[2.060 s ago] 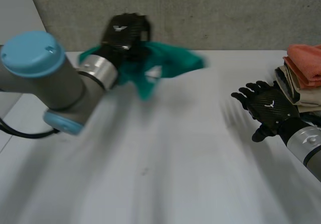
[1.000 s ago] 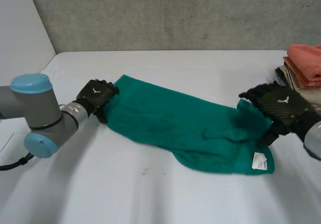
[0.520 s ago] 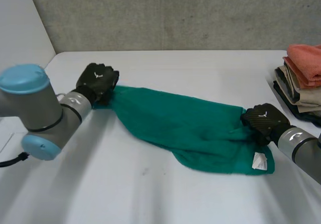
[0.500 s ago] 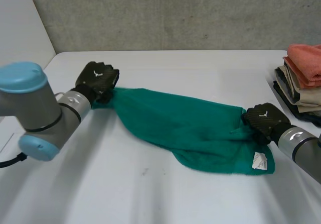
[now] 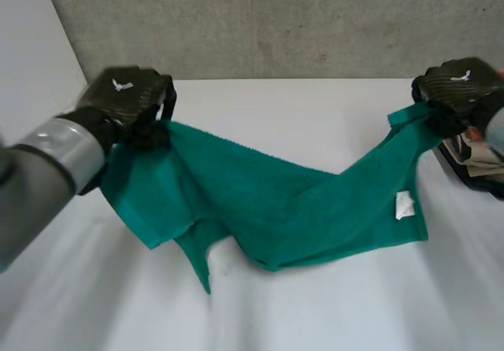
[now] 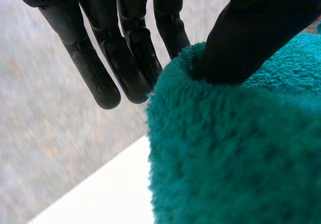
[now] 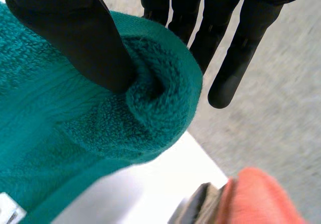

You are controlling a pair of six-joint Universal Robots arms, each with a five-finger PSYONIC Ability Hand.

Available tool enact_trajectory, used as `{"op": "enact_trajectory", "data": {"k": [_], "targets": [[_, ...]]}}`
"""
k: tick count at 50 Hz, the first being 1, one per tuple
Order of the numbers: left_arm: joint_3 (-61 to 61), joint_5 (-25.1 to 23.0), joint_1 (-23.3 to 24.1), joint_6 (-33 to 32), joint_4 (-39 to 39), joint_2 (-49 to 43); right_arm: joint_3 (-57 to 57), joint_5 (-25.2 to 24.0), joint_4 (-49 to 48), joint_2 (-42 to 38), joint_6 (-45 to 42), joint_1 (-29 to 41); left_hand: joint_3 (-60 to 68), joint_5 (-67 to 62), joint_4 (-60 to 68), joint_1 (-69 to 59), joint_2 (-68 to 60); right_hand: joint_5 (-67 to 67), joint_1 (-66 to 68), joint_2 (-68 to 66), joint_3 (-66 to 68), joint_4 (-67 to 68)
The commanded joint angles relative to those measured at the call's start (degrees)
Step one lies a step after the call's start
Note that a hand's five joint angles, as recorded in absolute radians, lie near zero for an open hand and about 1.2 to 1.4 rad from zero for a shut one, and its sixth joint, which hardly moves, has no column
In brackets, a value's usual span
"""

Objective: Fold the laundry.

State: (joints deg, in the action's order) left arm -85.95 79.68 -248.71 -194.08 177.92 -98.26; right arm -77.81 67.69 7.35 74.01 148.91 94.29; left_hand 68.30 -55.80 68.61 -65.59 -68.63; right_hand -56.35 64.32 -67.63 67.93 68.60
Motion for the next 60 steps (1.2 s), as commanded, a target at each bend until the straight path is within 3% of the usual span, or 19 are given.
{"op": "enact_trajectory", "data": {"k": [1, 3, 5, 6, 7, 8, 13, 17, 21, 27, 33, 46, 60], "targets": [[11.76, 2.14, -0.28, -0.42, 0.94, -20.11, 13.54, 6.39, -4.0, -18.62, 6.39, 3.62, 11.69, -14.2, 11.39, -14.41, -11.37, -13.65, 15.68, -12.37, 12.07, 11.4], [16.69, 2.23, -1.25, -0.33, 1.73, -25.48, 16.53, 9.46, -10.9, -22.83, 9.89, 5.63, 6.2, -8.7, 5.89, -8.92, -5.87, -13.65, 15.68, -12.37, 12.07, 11.4], [19.68, 2.05, -1.69, -0.33, 4.18, -28.38, 16.63, 10.53, -15.24, -24.08, 12.27, 6.26, -12.76, 10.26, -13.07, 10.04, 13.09, -13.65, 15.68, -12.37, 12.07, 11.4], [20.21, 2.05, -1.6, -0.33, 5.41, -28.83, 16.46, 10.96, -17.61, -24.35, 13.33, 6.61, -26.33, 23.83, -26.64, 23.61, 26.66, 0.28, 1.75, 1.56, -1.86, -2.53], [20.47, 1.97, -1.51, -0.33, 7.16, -28.92, 15.76, 11.58, -21.63, -24.61, 14.65, 6.87, -43.28, 40.78, -43.59, 40.57, 43.61, 51.87, -49.84, 53.15, -53.46, -54.13], [20.04, 2.31, -1.42, -0.24, 10.22, -28.83, 15.49, 12.02, -23.33, -24.62, 15.35, 7.05, -58.3, 55.8, -58.61, 55.59, 58.63, 56.35, -54.32, 57.63, -57.93, -58.6], [14.69, 3.02, -1.34, -0.33, 14.91, -24.63, 10.58, 12.02, -23.44, -21.11, 15.19, 7.14, -56.41, 53.91, -56.72, 53.69, 56.74, 56.35, -54.32, 57.63, -57.93, -58.6], [5.99, 3.11, -1.95, -0.33, 14.48, -17.42, 3.03, 10.89, -20.02, -13.12, 14.14, 6.53, -53.55, 51.05, -53.86, 50.83, 53.88, 56.35, -54.32, 57.63, -57.93, -58.6], [-2.54, 3.11, -1.6, -0.42, 12.89, -12.49, -4.71, 8.78, -15.62, -7.22, 8.79, 6.52, -46.16, 43.66, -46.47, 43.44, 46.49, 56.35, -54.32, 57.63, -57.93, -58.6], [-13.26, 2.85, -2.04, -3.39, 11.22, -7.21, -16.49, 2.71, -9.64, -2.82, -5.8, 4.86, -37.57, 35.07, -37.88, 34.85, 37.9, 56.35, -54.32, 57.63, -57.93, -58.6], [-15.91, 2.23, -3.09, -8.85, 11.22, -9.49, -23.26, 0.69, -8.49, -2.47, -14.77, 2.05, -38.41, 35.91, -38.72, 35.69, 38.74, 51.91, -49.88, 53.19, -53.49, -54.16], [-8.54, 1.26, -4.06, -10.26, 13.59, -23.9, -25.55, 0.77, -13.15, -4.05, -14.52, 1.16, -32.04, 29.54, -32.35, 29.32, 32.37, 50.21, -48.18, 51.49, -51.79, -52.46], [-5.1, 1.17, -5.55, -10.26, 17.02, -26.9, -26.7, 0.77, -14.29, -4.14, -14.52, 1.08, -16.38, 13.87, -16.68, 13.66, 16.71, 48.86, -46.83, 50.14, -50.44, -51.12]]}}
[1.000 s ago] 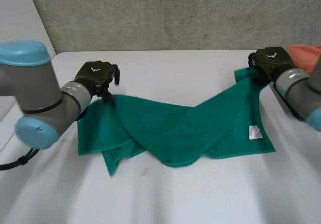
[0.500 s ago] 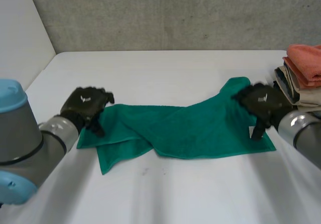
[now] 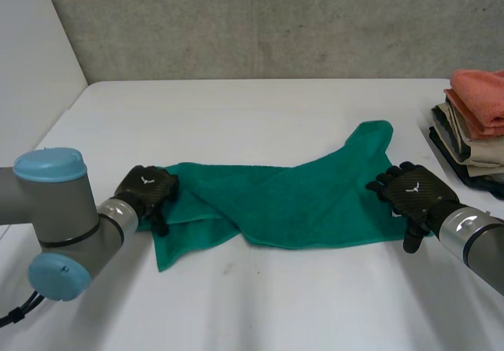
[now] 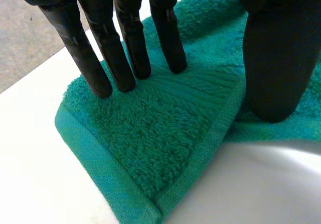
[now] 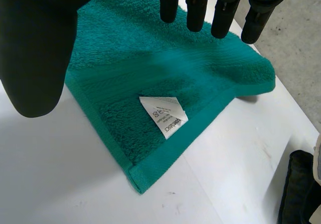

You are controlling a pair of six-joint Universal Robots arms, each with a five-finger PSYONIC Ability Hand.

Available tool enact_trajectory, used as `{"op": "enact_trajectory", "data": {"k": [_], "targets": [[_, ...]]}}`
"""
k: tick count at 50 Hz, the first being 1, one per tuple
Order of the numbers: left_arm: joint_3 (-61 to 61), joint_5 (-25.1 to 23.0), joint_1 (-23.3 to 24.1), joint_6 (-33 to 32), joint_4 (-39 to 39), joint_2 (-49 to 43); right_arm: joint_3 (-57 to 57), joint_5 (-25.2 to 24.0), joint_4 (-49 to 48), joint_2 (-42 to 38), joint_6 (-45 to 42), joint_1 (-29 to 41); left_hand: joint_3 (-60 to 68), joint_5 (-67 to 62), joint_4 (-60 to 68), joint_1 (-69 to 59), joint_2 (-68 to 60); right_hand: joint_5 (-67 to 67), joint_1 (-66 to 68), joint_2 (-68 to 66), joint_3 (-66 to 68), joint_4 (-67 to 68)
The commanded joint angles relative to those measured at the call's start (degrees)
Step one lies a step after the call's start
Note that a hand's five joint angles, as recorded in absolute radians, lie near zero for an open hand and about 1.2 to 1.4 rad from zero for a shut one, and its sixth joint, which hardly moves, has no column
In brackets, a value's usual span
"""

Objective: Fold the laundry.

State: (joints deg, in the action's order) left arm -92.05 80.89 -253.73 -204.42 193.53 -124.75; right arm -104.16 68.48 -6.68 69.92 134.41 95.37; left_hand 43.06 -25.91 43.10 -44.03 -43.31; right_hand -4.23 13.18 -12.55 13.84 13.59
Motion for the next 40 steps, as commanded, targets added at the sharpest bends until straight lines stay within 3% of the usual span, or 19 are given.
{"op": "enact_trajectory", "data": {"k": [1, 18, 20, 23, 29, 40], "targets": [[1.17, -0.03, -0.54, 0.08, 1.5, -0.41, -0.43, -0.01, -0.35, -0.04, -0.03, -0.01, 8.87, -16.02, 8.84, -7.9, -8.63, -3.26, 4.31, -4.94, 3.64, 3.9], [3.11, -0.03, -0.72, -0.1, 1.15, -0.76, -0.52, -0.01, -0.71, -1.01, -0.03, -0.01, 7.69, -14.83, 7.65, -6.72, -7.44, -3.26, 4.31, -4.94, 3.64, 3.9], [3.46, 0.06, -0.72, -0.1, 1.15, -0.93, -0.61, -0.01, -1.49, -1.01, -0.03, 0.08, 13.38, -20.52, 13.34, -12.41, -13.13, -3.09, 4.14, -4.77, 3.48, 3.73], [4.86, 0.32, -0.72, -0.36, 0.89, -2.25, -0.78, 0.16, -2.28, -1.01, 0.06, -0.01, 34.71, -41.86, 34.68, -33.74, -34.47, -2.59, 3.64, -4.27, 2.97, 3.23], [6.89, 1.11, -0.46, 0.07, 0.27, -2.7, 0.09, 0.95, -0.36, -0.4, 6.01, -0.1, 36.94, -44.09, 36.9, -35.97, -36.69, 0.45, 0.6, -1.24, -0.06, 0.2], [6.45, 2.08, 4.03, 4.82, -2.1, 13.9, 3.43, 0.08, 10.8, 0.92, 15.26, 0.87, 36.94, -44.09, 36.9, -35.97, -36.69, -0.9, 1.95, -2.58, 1.29, 1.54]]}}
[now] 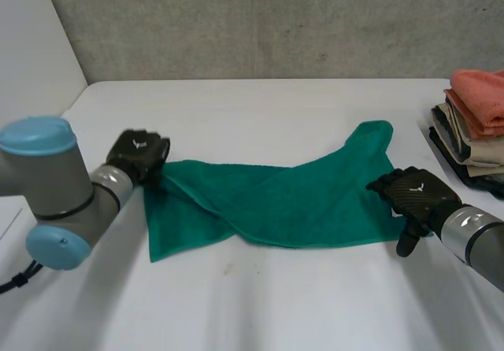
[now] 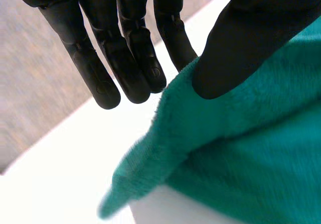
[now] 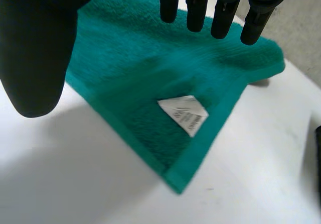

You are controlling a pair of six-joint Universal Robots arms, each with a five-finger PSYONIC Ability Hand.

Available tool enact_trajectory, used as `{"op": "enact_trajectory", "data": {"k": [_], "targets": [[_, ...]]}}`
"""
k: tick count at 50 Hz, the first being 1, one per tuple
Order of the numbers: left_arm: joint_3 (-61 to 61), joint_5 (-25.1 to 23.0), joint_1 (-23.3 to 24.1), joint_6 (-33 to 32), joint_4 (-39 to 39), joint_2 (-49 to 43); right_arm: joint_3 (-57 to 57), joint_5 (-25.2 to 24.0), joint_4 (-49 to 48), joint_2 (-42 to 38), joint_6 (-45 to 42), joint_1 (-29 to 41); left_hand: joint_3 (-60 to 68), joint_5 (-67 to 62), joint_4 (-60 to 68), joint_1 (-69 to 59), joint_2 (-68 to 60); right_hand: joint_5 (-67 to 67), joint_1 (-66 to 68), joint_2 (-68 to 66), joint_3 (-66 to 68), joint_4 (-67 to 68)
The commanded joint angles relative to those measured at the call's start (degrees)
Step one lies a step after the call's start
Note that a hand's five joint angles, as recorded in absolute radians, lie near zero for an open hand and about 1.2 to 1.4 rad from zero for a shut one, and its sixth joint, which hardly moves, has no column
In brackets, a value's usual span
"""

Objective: Fold the laundry.

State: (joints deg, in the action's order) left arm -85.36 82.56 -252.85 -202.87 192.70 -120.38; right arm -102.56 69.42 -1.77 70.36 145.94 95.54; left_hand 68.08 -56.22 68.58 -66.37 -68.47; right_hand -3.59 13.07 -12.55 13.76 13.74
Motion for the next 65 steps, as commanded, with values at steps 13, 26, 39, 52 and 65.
{"op": "enact_trajectory", "data": {"k": [13, 26, 39, 52, 65], "targets": [[-0.6, 0.76, 5.17, 9.68, -3.74, 27.11, 1.92, 0.71, -3.76, -3.3, 17.53, 6.76, 11.92, -13.78, 11.42, -13.63, -11.53, -0.86, 1.38, -1.91, 0.7, 0.72], [-1.21, 0.67, 5.7, 10.74, -3.56, 24.23, 4.56, 5.46, -15.88, -8.57, 21.49, 11.51, 11.92, -13.78, 11.42, -13.63, -11.53, -30.19, 30.71, -31.23, 30.02, 30.04], [-5.42, 0.32, 4.39, 10.66, -3.48, 29.65, 9.13, 7.22, -14.86, 3.44, 3.76, 4.58, 11.92, -13.78, 11.42, -13.63, -11.53, -66.41, 66.93, -67.45, 66.24, 66.26], [-7.8, 0.24, -0.18, 9.6, -9.27, 34.77, 29.78, 0.99, 24.78, 14.1, -5.57, 1.58, 11.92, -13.78, 11.42, -13.63, -11.53, -66.41, 66.93, -67.45, 66.24, 66.26], [-1.41, 0.15, -1.68, 0.64, -12.1, 14.49, 35.57, 4.31, 27.36, -0.98, -13.93, 0.87, 11.92, -13.78, 11.42, -13.63, -11.53, -66.41, 66.93, -67.45, 66.24, 66.26]]}}
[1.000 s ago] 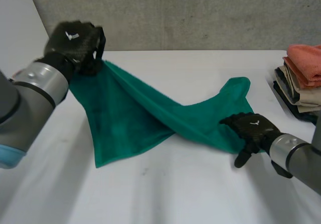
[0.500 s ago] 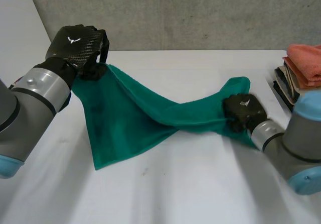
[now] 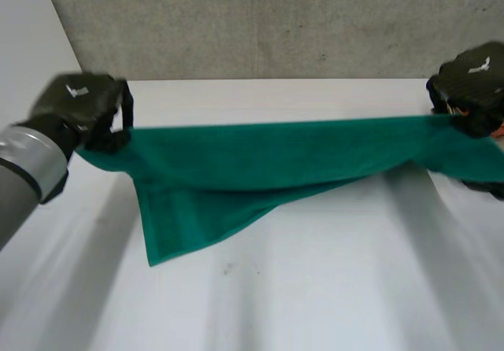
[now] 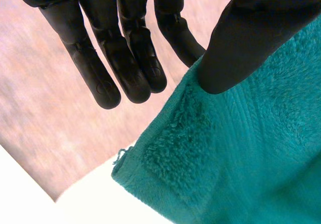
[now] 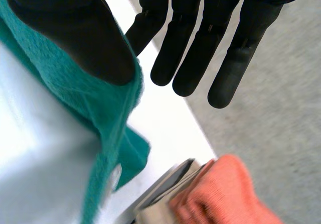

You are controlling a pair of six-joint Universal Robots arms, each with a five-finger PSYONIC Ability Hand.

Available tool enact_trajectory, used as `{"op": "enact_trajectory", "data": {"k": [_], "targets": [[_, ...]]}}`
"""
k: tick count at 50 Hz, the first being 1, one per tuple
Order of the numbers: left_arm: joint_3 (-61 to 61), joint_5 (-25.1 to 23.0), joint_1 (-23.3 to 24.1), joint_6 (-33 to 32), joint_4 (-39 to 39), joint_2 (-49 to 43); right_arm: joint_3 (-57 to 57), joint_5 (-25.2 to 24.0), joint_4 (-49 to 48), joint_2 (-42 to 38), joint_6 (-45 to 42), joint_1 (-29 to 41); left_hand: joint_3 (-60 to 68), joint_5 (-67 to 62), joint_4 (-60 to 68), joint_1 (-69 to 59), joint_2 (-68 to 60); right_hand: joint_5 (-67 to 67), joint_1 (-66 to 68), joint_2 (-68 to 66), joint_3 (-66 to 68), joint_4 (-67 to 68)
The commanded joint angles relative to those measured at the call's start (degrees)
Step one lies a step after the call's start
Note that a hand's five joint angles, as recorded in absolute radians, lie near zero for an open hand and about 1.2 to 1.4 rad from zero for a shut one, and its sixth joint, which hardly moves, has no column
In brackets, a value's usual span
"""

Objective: Fold the laundry.

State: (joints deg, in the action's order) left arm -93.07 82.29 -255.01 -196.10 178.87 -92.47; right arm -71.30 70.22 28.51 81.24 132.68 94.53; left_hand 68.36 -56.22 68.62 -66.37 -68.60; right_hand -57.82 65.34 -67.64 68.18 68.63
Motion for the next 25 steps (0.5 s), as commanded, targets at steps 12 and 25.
{"op": "enact_trajectory", "data": {"k": [12, 25], "targets": [[30.75, 0.77, 3.2, -7.63, 35.46, -28.38, 20.33, 12.22, -39.81, -21.57, 14.43, 5.67, 11.64, -13.78, 11.38, -13.63, -11.4, -12.18, 14.66, -12.36, 11.82, 11.37], [22.24, 4.02, 4.26, -4.65, 47.36, -18.81, 10.93, 11.44, -58.31, -12.25, 27.81, 5.14, 11.64, -13.78, 11.38, -13.63, -11.4, -12.18, 14.66, -12.36, 11.82, 11.37]]}}
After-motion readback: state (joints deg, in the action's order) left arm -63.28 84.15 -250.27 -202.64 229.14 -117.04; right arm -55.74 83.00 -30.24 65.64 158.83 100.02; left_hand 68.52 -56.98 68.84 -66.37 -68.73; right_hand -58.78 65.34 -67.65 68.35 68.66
